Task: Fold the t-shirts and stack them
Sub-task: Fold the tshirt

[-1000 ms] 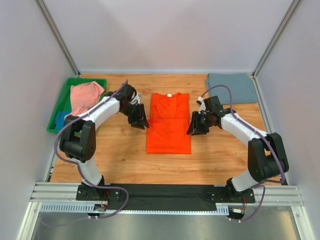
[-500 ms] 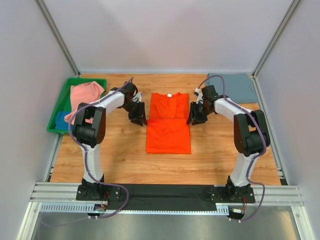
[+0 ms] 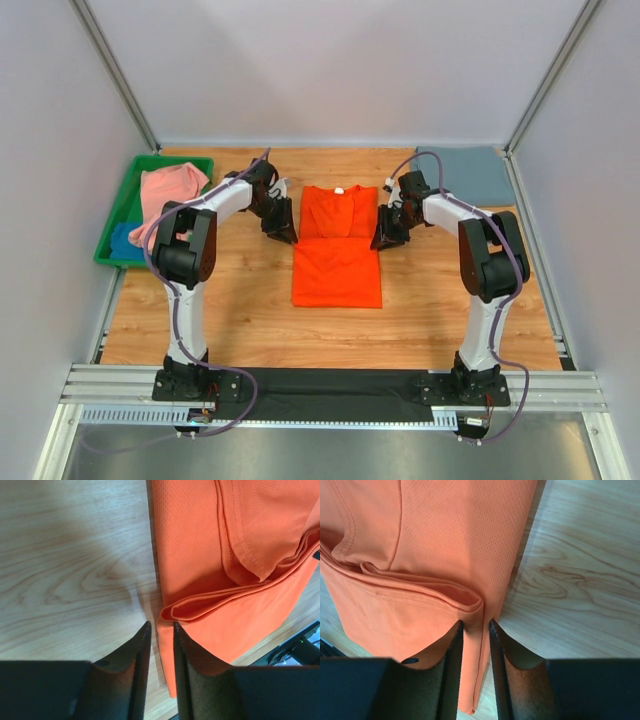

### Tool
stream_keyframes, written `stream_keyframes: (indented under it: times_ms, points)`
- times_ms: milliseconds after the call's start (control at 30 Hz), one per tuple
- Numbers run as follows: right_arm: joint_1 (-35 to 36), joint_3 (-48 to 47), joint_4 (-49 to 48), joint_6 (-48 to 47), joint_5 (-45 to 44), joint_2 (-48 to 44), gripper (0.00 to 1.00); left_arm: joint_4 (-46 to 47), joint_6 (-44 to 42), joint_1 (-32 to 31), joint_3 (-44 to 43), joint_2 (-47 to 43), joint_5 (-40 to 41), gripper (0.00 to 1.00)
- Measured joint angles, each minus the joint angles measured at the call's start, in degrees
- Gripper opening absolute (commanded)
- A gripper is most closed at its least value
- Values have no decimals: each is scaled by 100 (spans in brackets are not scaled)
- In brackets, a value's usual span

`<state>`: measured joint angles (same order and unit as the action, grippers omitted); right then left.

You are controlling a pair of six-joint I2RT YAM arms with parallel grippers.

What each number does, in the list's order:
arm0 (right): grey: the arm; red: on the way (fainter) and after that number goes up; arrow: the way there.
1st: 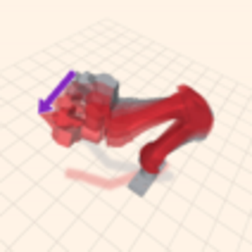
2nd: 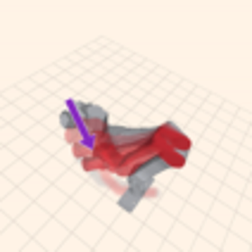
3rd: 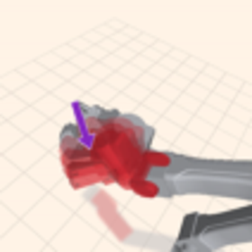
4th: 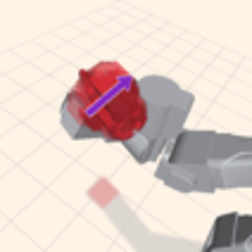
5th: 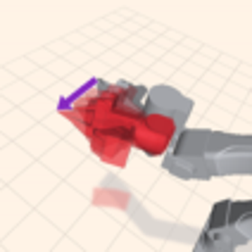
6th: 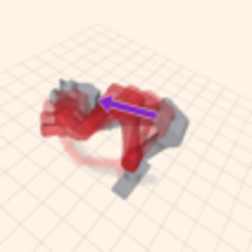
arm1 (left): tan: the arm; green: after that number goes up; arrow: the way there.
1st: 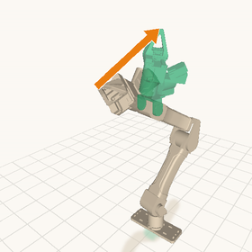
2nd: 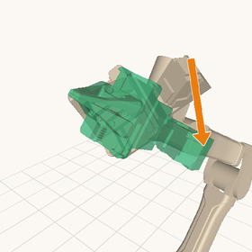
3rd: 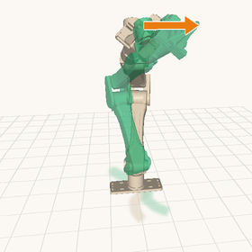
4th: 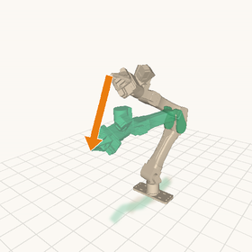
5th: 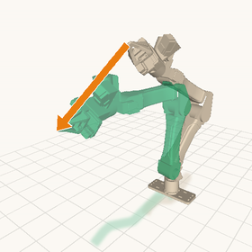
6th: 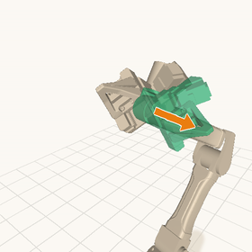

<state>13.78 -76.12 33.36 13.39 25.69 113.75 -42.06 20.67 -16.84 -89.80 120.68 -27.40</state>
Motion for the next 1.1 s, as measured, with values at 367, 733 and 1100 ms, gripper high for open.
stream_keyframes:
  times_ms: [367, 733, 1100]
  points:
    - [0, -24, -114, 74, -2, 22, 4, 116, 111, 0, -111, 63, -245, 0]
    - [0, -24, -153, 184, -28, 4, 27, 264, 271, 0, -111, 63, -433, 0]
    - [2, -52, -201, 238, -103, -22, 31, 293, 378, 0, -111, 63, -472, 0]
